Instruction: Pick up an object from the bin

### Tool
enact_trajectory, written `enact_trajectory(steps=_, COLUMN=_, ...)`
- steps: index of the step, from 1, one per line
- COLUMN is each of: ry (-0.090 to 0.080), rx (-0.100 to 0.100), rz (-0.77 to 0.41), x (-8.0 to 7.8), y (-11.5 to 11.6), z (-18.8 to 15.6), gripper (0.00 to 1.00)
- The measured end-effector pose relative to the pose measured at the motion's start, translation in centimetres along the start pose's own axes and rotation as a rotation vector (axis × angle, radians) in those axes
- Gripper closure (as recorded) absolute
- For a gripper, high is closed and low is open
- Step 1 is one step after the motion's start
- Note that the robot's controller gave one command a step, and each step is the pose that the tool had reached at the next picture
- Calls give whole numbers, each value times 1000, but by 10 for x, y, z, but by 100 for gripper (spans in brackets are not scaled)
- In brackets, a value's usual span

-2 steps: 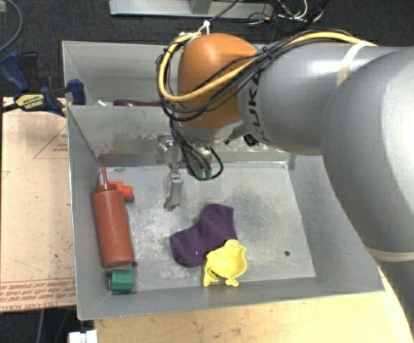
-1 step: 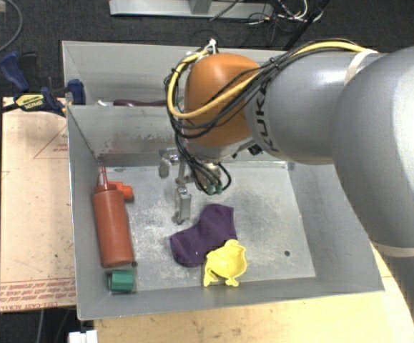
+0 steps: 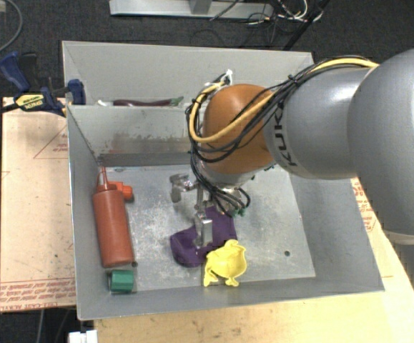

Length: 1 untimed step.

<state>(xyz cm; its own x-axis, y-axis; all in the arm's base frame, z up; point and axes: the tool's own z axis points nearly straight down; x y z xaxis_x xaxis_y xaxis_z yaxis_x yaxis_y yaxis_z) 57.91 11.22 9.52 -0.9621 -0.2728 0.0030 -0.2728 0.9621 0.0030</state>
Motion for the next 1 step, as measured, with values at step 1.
enact_trajectory(steps=1, ry=-12, rx=-2, rz=231, x=19, y=-33, z=10, gripper=100)
